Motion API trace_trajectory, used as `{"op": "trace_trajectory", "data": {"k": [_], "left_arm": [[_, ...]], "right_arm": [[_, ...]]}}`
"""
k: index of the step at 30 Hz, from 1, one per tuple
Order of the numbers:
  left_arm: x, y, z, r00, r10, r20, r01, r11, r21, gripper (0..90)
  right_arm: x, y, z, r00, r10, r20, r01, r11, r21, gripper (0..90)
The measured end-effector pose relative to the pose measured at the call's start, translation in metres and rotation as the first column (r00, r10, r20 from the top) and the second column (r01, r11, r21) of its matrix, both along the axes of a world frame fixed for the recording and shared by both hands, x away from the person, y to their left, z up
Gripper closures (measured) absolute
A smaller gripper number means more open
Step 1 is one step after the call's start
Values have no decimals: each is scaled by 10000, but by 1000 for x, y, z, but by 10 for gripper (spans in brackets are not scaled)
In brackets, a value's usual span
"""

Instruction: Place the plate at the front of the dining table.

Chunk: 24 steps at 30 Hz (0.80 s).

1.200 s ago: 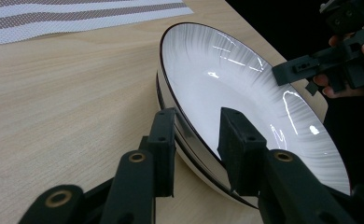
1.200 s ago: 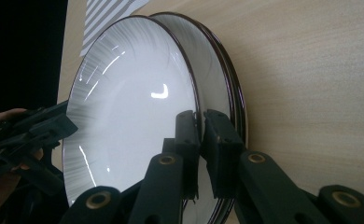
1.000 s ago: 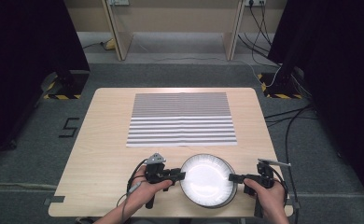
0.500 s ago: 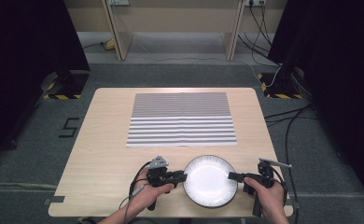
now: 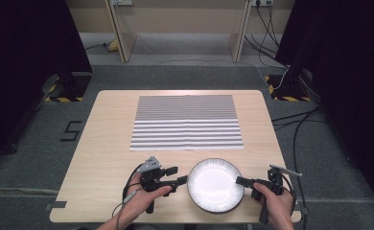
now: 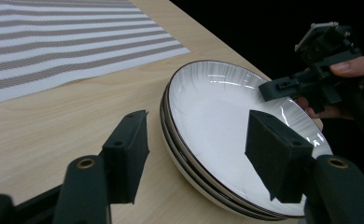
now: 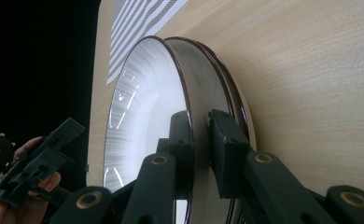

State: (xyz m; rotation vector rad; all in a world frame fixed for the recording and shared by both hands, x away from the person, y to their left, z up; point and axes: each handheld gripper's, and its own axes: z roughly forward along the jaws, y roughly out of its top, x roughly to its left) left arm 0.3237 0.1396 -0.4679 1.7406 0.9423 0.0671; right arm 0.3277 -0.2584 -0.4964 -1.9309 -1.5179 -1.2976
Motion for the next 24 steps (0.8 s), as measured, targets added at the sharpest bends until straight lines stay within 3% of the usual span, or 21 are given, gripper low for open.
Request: {"op": "trace_trajectory", "data": {"k": [10,19,24], "left_arm": [[-6,30,4,9983,575,122,-574,9983,-111,346],[-6,40,3,9965,812,189,-812,9967,16,345],[-6,46,5,9957,892,252,-893,9960,48,345]], "right_arm": [[-3,-3,0,9998,-169,98,168,9998,120,781],[-5,-5,6,9989,-445,176,430,9961,767,779],[-3,-7,13,9979,-553,348,522,9950,857,777]]}}
